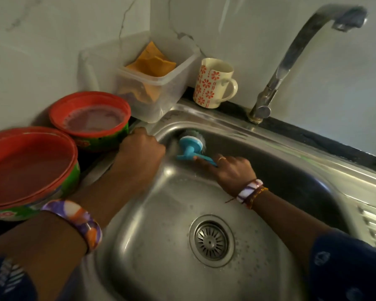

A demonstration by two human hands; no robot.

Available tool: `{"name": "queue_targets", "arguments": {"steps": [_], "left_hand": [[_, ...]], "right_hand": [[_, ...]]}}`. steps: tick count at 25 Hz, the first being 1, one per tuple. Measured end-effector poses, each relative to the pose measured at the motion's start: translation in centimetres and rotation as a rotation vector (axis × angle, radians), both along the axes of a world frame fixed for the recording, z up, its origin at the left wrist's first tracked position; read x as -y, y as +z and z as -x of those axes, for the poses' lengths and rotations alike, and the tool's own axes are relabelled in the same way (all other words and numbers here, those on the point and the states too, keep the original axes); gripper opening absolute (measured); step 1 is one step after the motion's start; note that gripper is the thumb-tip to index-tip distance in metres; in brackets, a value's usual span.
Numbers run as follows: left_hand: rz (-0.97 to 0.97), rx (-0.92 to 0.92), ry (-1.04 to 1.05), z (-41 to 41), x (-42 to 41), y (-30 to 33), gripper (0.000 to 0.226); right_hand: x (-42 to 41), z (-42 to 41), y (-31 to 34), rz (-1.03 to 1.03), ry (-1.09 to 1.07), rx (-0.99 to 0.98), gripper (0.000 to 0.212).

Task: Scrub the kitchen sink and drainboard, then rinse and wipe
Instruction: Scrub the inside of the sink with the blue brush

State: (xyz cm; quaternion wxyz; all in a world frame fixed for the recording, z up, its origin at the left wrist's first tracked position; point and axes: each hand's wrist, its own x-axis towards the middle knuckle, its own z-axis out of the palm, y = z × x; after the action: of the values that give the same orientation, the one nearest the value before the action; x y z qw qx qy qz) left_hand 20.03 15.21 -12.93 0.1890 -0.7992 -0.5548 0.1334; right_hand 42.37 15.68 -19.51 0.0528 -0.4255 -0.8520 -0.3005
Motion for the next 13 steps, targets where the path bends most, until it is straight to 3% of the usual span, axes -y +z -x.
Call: {"name": "queue_targets", "arguments": {"steps": [3,6,8,10,13], "left_hand": [[0.021,0.006,0.041,0.4,0.5,0.0,0.022],[-0.126,0.02,0.018,0.6,0.8,0.6,0.016],[-0.074,0.013,0.039,0.5,0.7,0.0,0.021],[0.0,0.039,0.049,0.2,0.5,-0.2,0.026],[-0.062,0.081,0.056,0.3,0.6,-0.3,0.021]], "right_hand": [[-0.2,0.5,-1.0,0.052,0.079,0.095,0.053],[-0.7,0.2,-0.6,0.04,0.019,-0.044,0.059],[-0.6,-0.4,-1.1,0.072,0.044,0.011,0.069],[-0.3,-0.2,-1.2,0.111,0.044,0.097,0.066],[-1.2,0.1,-0.6,0.127,0.046,0.011,0.062]]}}
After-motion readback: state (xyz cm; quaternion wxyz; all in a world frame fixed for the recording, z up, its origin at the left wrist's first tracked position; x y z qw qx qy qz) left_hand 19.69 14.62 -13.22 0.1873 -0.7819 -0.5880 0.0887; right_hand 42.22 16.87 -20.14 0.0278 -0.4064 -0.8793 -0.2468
